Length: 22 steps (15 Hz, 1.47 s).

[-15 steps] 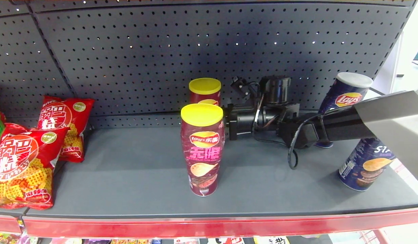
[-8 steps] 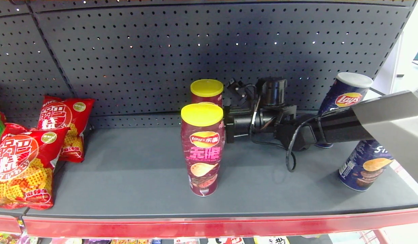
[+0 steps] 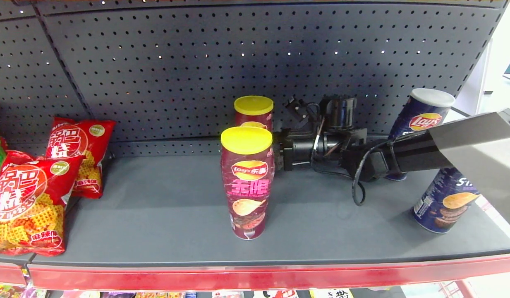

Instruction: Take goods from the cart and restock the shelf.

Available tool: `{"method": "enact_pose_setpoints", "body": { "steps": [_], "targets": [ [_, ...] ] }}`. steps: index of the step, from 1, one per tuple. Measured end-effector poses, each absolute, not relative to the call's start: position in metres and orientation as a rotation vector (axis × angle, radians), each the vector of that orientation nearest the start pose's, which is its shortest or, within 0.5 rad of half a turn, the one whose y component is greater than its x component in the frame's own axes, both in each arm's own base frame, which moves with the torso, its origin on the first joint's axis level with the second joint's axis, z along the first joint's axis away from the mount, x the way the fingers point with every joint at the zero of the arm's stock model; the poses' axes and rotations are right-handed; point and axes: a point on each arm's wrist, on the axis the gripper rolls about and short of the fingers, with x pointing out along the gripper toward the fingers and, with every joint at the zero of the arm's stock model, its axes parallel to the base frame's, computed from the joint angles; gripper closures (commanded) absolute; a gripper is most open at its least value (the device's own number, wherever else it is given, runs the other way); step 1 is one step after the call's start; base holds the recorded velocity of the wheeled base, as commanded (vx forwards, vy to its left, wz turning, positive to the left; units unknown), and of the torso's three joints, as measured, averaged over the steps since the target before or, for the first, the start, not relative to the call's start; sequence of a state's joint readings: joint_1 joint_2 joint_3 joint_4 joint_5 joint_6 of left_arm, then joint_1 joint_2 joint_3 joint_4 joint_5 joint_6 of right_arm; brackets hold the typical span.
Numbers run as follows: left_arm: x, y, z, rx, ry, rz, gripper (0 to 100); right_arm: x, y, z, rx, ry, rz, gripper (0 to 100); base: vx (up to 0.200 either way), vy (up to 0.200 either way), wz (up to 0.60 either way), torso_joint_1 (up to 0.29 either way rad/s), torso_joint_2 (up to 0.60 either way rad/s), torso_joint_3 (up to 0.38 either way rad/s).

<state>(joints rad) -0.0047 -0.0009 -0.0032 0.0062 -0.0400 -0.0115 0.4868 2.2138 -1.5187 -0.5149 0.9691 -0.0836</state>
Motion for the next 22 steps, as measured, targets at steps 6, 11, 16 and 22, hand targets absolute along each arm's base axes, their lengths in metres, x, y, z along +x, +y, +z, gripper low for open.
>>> {"method": "enact_pose_setpoints", "body": {
  "steps": [6, 11, 16, 22],
  "targets": [
    [-0.023, -0.001, 0.076, -0.012, 0.002, -0.045, 0, 0.386, 0.211, 0.182, -0.023, 0.118, 1.434, 0, 0.000, 0.000, 0.00, 0.000, 0.00, 0.000],
    [-0.023, -0.001, 0.076, -0.012, 0.002, -0.044, 0, 0.363, 0.201, 0.188, -0.019, 0.144, 1.434, 0, 0.000, 0.000, 0.00, 0.000, 0.00, 0.000],
    [-0.023, -0.001, 0.076, -0.012, 0.002, -0.045, 0, 0.342, 0.190, 0.192, -0.025, 0.161, 1.432, 0, 0.000, 0.000, 0.00, 0.000, 0.00, 0.000],
    [-0.023, -0.001, 0.076, -0.012, 0.002, -0.044, 0, 0.318, 0.179, 0.195, -0.028, 0.174, 1.434, 0, 0.000, 0.000, 0.00, 0.000, 0.00, 0.000]
  ]
}}
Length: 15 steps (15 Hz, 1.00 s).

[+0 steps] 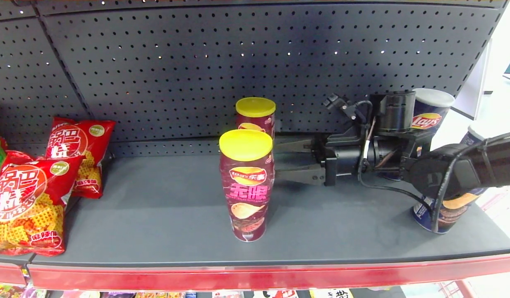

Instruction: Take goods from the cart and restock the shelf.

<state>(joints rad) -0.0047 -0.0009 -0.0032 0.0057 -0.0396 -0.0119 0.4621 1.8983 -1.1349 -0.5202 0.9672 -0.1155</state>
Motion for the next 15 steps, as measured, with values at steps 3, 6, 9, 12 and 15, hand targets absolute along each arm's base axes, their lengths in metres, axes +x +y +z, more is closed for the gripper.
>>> {"method": "enact_pose_setpoints", "body": {
  "steps": [3, 6, 9, 12, 15],
  "targets": [
    [-0.023, -0.001, 0.076, -0.012, 0.002, -0.044, 0, 0.306, 0.172, 0.198, -0.027, 0.180, 1.432, 0, 0.000, 0.000, 0.00, 0.000, 0.00, 0.000],
    [-0.023, -0.001, 0.076, -0.012, 0.002, -0.045, 0, 0.296, 0.167, 0.201, -0.027, 0.180, 1.431, 0, 0.000, 0.000, 0.00, 0.000, 0.00, 0.000],
    [-0.023, -0.001, 0.076, -0.012, 0.003, -0.045, 0, 0.287, 0.163, 0.202, -0.027, 0.184, 1.431, 0, 0.000, 0.000, 0.00, 0.000, 0.00, 0.000],
    [-0.023, -0.001, 0.076, -0.012, 0.002, -0.045, 0, 0.278, 0.159, 0.206, -0.029, 0.177, 1.434, 0, 0.000, 0.000, 0.00, 0.000, 0.00, 0.000],
    [-0.023, -0.001, 0.076, -0.012, 0.002, -0.045, 0, 0.268, 0.155, 0.207, -0.029, 0.178, 1.436, 0, 0.000, 0.000, 0.00, 0.000, 0.00, 0.000]
  ]
}}
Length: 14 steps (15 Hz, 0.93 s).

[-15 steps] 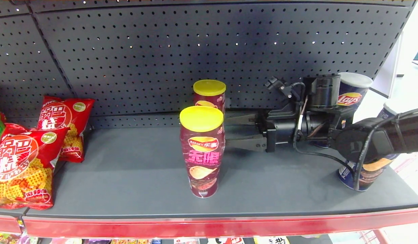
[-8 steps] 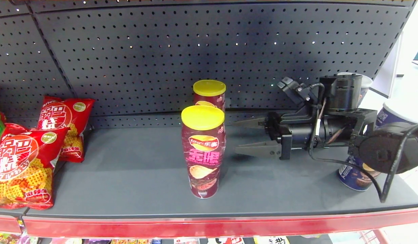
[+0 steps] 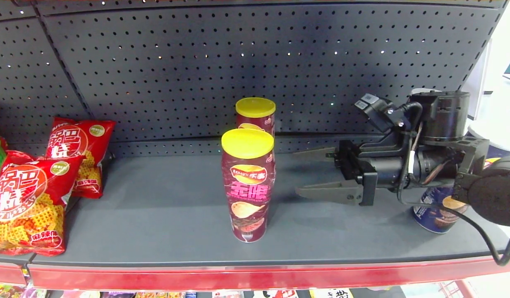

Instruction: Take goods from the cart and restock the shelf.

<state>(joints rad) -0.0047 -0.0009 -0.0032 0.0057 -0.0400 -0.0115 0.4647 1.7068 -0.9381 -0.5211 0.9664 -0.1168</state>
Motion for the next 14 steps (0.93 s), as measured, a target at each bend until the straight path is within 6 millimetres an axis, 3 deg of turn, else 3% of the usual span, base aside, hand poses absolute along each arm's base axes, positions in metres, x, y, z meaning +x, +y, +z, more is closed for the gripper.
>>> {"method": "enact_pose_setpoints", "body": {
  "steps": [4, 14],
  "targets": [
    [-0.023, -0.001, 0.076, -0.012, 0.002, -0.044, 0, 0.256, 0.161, 0.211, -0.037, 0.167, 1.458, 0, 0.000, 0.000, 0.00, 0.000, 0.00, 0.000],
    [-0.023, -0.001, 0.076, -0.012, 0.002, -0.045, 0, 0.241, 0.204, 0.210, -0.058, 0.172, 1.540, 0, 0.000, 0.000, 0.00, 0.000, 0.00, 0.000]
  ]
}}
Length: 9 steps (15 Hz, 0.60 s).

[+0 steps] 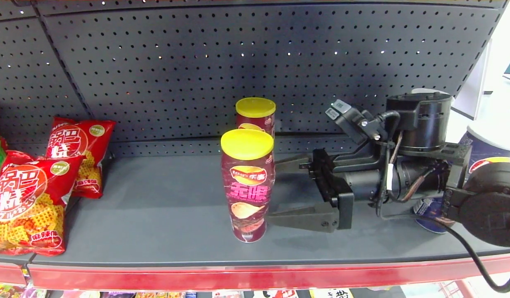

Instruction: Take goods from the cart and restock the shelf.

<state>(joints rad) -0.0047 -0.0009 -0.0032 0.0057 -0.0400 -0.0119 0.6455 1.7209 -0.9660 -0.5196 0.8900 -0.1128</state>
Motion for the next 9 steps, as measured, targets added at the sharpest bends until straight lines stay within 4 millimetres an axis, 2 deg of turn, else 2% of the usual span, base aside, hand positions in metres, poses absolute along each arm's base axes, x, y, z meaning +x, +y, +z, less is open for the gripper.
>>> {"method": "enact_pose_setpoints", "body": {
  "steps": [7, 9],
  "targets": [
    [-0.023, -0.001, 0.076, -0.012, 0.002, -0.044, 0, 0.234, 0.223, 0.203, -0.075, 0.188, 1.541, 0, 0.000, 0.000, 0.00, 0.000, 0.00, 0.000],
    [-0.023, -0.001, 0.076, -0.012, 0.002, -0.045, 0, 0.237, 0.232, 0.201, -0.077, 0.191, 1.547, 0, 0.000, 0.000, 0.00, 0.000, 0.00, 0.000]
  ]
}}
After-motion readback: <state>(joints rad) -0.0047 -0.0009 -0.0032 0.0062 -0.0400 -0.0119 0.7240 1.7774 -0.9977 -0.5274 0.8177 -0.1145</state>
